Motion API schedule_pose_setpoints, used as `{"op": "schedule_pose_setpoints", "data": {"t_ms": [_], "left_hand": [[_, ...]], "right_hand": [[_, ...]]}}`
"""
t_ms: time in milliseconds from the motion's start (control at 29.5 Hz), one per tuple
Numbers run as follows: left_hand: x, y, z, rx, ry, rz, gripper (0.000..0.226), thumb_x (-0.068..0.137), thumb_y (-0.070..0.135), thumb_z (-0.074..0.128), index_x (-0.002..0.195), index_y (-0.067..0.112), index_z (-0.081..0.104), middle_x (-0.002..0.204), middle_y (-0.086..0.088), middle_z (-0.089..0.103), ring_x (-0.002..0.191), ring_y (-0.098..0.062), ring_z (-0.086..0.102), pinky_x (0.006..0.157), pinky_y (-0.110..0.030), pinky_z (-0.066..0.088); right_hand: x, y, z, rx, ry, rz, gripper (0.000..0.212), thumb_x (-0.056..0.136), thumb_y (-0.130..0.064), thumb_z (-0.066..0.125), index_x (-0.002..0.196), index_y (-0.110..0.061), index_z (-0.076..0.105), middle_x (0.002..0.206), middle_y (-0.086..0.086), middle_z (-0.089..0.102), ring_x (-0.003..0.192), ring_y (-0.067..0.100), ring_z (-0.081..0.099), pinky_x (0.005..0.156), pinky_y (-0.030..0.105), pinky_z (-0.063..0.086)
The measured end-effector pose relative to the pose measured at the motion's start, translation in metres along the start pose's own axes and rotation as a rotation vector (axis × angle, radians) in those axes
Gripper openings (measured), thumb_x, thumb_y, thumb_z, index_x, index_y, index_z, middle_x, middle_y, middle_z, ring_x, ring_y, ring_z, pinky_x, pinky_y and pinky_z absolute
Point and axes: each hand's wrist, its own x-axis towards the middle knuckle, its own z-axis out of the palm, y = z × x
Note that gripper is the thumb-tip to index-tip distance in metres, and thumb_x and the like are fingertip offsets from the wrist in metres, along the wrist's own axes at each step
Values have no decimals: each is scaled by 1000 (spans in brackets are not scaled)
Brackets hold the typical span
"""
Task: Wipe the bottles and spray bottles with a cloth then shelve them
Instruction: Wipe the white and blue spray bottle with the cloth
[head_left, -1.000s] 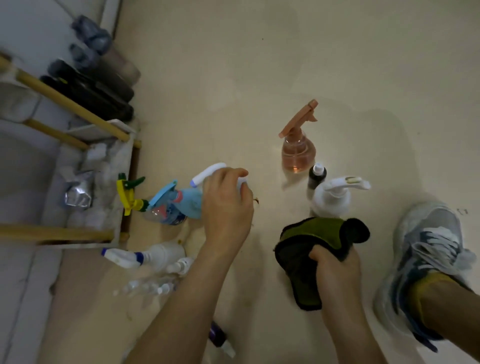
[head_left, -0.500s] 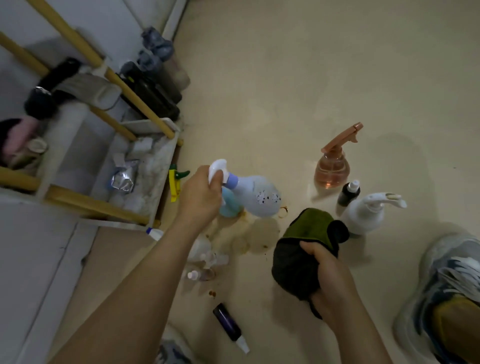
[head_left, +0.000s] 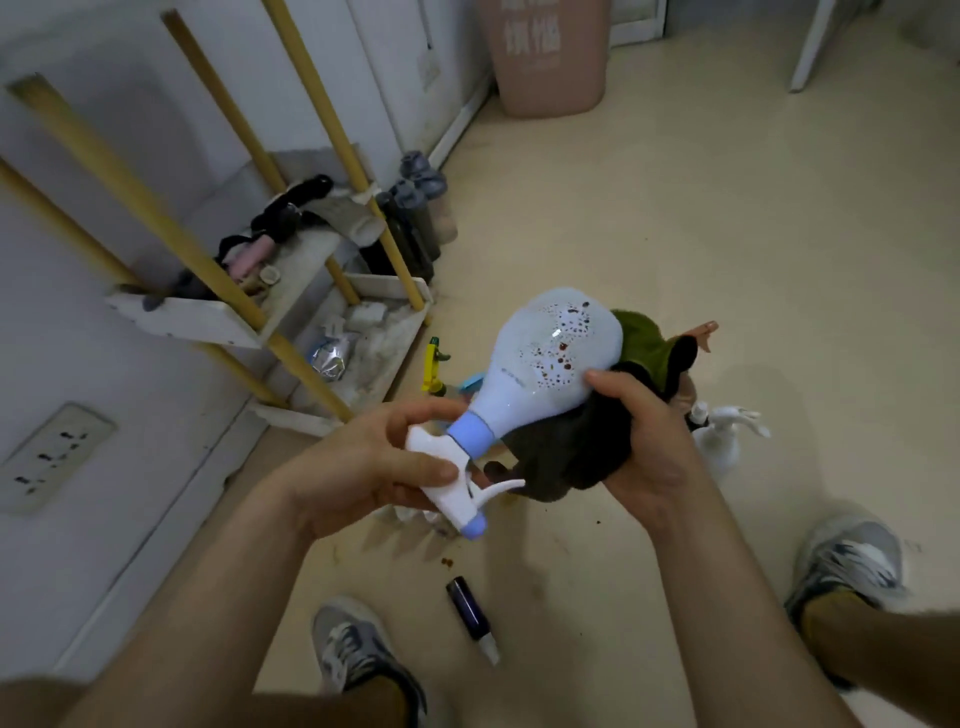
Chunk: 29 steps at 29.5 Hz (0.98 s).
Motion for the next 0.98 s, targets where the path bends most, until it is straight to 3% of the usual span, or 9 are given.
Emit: {"op": "schedule_pose_setpoints", "data": {"t_ms": [136,339,407,474,576,678,779,881,983], "left_hand": [[-23,-1,13,-2,52,37,52,70,23,78,120,27,66,100,-16,73,90,-27,70,73,-40,58],[-22,2,39,48,267,96,62,53,15,79,113,6,64,98,-18,74,92,-37,70,89,-52,55],[-18,6,51,32,389,162,44,65,15,74,107,5,63,96,-13,72,84,-26,69,86,-47,55],[-19,10,56,104,460,268,31,85,12,63,114,15,56,101,1,66,88,-9,63,85,-33,54],[-30,15,56,202,506,326,39,94,-5,52,106,32,45,99,15,57,89,2,58,79,-15,50],[-33,16,59,198,484,380,39,88,3,60,114,32,53,102,11,65,102,-10,65,84,-25,56],[-34,15,70,229,456,408,51,74,37,65,123,34,51,109,10,67,102,-13,65,88,-48,55],[-37,12,82,375,495,423,46,74,45,59,118,33,48,102,14,62,95,-8,61,87,-41,52],[-37,21,80,385,557,424,52,70,45,59,119,33,47,103,14,64,96,-10,63,85,-45,53]], "right_hand": [[-26,-8,28,-158,-91,-67,31,89,-3,60,88,-29,77,95,1,76,92,20,72,85,40,58],[-52,-13,65,-728,-229,-232,32,87,-20,70,116,-29,59,107,-9,70,94,0,68,73,13,52],[-63,-3,76,-888,-313,-355,34,88,-36,66,119,-40,52,128,-11,59,117,-3,56,90,10,46],[-69,11,80,-1057,-398,-491,50,88,-53,49,138,-46,44,156,-10,30,143,3,28,115,27,30],[-73,27,76,-1306,-424,-593,50,92,-55,33,141,-51,41,163,-19,-7,150,9,0,121,37,13],[-67,20,78,-1199,-403,-629,47,92,-35,47,135,-54,43,160,-24,-10,149,3,3,121,28,16],[-46,-5,86,-985,-285,-668,57,95,-11,55,135,-50,43,162,-10,16,144,5,29,114,21,30],[-32,-28,98,-766,-195,-555,54,98,-22,54,139,-54,39,145,-13,48,126,0,50,102,21,44],[-43,-18,94,-802,-271,-579,53,98,-18,54,135,-55,43,149,-11,41,131,0,45,101,11,40]]}}
